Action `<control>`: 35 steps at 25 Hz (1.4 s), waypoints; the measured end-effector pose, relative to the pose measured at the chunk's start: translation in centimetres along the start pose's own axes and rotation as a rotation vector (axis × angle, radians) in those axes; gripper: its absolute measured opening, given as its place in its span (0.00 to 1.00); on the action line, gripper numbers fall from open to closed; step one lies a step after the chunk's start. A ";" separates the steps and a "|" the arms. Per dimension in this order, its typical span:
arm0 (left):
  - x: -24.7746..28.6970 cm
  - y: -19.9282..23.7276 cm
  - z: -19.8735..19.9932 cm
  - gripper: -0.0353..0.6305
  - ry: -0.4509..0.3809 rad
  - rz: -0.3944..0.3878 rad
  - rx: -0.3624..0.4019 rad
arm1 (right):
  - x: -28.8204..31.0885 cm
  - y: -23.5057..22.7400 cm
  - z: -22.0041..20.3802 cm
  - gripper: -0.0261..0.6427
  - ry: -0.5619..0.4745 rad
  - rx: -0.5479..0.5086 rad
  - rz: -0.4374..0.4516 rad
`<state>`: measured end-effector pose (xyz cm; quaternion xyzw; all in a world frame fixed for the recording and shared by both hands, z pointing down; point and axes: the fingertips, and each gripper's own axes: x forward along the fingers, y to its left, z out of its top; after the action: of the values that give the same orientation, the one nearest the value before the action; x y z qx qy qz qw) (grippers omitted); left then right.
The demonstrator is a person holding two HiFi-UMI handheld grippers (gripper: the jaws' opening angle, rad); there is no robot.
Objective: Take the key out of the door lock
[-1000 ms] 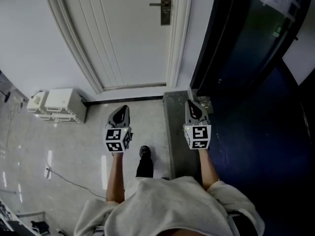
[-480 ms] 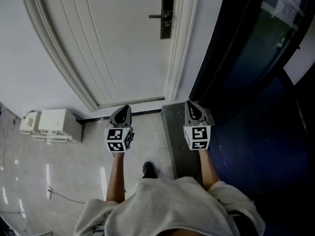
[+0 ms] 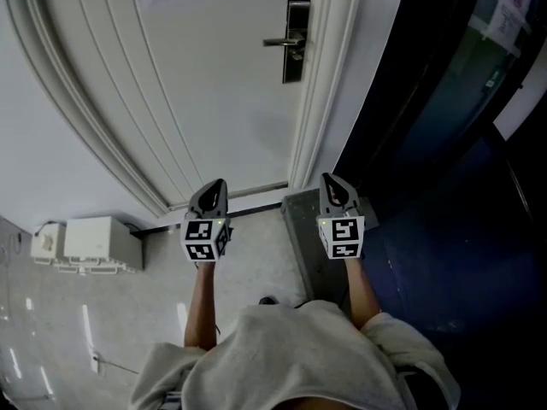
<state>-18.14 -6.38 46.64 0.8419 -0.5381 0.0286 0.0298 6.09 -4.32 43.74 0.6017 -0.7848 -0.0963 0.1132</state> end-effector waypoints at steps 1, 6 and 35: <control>0.6 0.3 0.0 0.08 0.001 -0.005 0.000 | 0.6 0.0 -0.1 0.07 0.004 -0.002 -0.004; 2.6 1.5 -0.8 0.08 0.013 -0.018 -0.014 | 2.8 0.0 -0.9 0.07 0.027 0.001 -0.006; 28.0 5.1 3.2 0.08 0.026 0.076 0.027 | 27.6 -12.5 -2.6 0.07 -0.022 0.008 0.121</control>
<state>-11.00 -34.07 45.79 0.8206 -0.5689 0.0479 0.0242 11.43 -34.23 44.31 0.5524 -0.8213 -0.0929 0.1079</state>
